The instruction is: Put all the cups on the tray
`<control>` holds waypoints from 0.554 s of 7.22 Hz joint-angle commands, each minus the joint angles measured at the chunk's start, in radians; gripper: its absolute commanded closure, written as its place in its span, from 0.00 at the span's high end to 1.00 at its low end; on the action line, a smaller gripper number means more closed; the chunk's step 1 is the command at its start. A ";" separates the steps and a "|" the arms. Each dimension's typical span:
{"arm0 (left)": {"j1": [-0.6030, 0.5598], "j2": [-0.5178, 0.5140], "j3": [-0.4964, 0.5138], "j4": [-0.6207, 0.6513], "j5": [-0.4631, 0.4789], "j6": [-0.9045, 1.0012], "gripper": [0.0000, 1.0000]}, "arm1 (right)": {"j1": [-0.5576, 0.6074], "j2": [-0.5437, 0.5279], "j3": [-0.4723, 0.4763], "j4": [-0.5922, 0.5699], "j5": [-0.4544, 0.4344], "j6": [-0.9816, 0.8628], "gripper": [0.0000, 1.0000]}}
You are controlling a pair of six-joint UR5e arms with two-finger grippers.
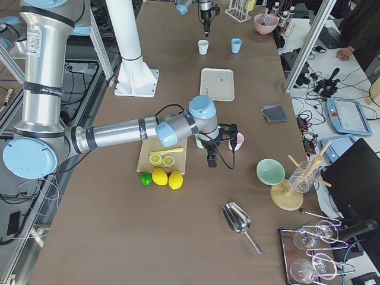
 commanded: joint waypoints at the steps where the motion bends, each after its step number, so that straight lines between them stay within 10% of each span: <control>1: 0.051 -0.005 0.020 0.000 0.044 -0.011 0.91 | -0.001 -0.001 -0.001 0.000 0.000 -0.001 1.00; 4: 0.112 -0.005 0.041 0.000 0.079 0.012 0.13 | -0.002 -0.003 -0.002 0.002 0.000 -0.007 1.00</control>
